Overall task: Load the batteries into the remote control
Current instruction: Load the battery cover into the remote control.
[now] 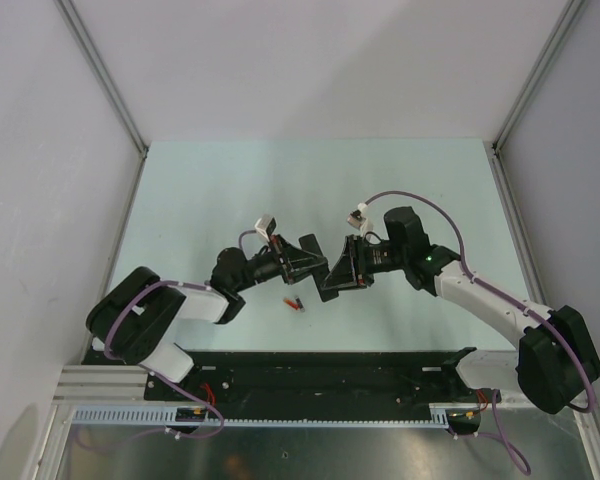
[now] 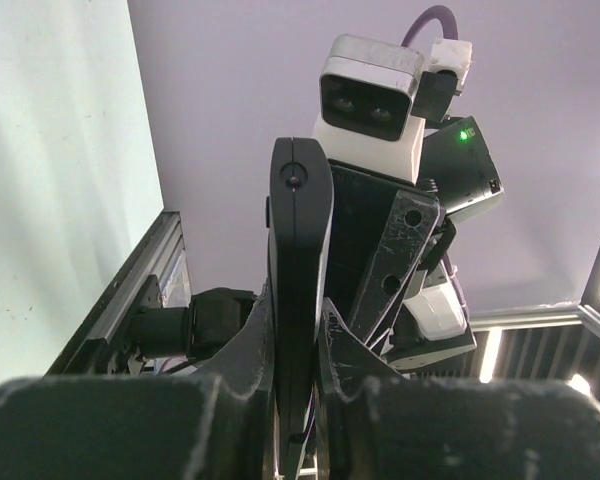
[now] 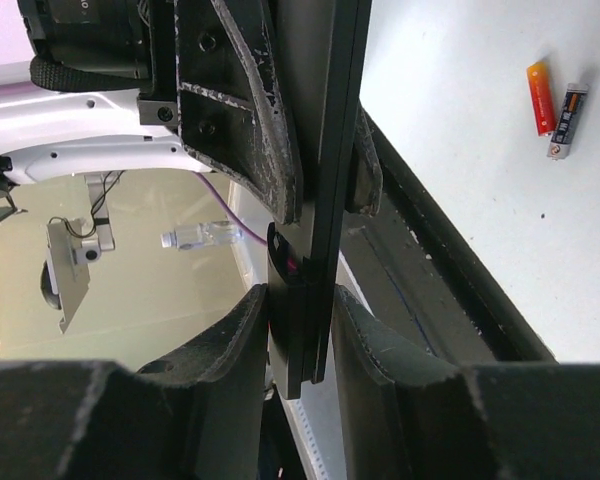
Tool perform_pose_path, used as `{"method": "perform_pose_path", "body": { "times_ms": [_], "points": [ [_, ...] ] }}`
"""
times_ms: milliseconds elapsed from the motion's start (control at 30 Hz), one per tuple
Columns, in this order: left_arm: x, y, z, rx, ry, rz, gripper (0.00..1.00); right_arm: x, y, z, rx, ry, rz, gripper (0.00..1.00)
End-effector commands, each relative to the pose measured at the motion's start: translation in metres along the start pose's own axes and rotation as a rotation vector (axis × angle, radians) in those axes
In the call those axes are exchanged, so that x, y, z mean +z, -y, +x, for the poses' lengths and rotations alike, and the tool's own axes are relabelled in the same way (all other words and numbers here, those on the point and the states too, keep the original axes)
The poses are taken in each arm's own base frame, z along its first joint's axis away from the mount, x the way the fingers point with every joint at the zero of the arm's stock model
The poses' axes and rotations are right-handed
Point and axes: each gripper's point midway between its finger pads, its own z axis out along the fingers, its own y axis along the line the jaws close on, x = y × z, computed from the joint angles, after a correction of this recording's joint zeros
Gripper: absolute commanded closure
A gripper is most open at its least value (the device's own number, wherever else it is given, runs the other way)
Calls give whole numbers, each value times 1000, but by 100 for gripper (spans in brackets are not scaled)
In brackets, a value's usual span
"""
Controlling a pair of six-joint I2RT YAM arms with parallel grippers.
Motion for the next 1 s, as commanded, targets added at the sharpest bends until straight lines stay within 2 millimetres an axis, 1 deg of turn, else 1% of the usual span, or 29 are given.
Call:
{"method": "perform_pose_path", "body": {
  "times_ms": [0, 167, 300, 433, 533, 800, 967],
  "points": [
    [-27, 98, 24, 229, -55, 393, 100, -1, 3, 0, -5, 2, -5, 66],
    [-28, 98, 21, 233, -44, 392, 100, -3, -2, 2, 7, 10, -33, 64],
    [-31, 100, 22, 237, -46, 395, 100, -4, -1, 2, 10, 13, -45, 64],
    [-34, 99, 23, 240, -43, 394, 100, -5, -6, 1, 4, 16, -77, 65],
    [-37, 99, 23, 240, -37, 394, 100, -5, -8, 1, 6, 17, -96, 66],
    [-39, 110, 23, 255, -35, 421, 100, -3, -11, 0, 3, 16, -119, 73],
    [-40, 109, 23, 256, -37, 420, 100, -1, -11, 0, 11, 12, -119, 76]
  ]
}}
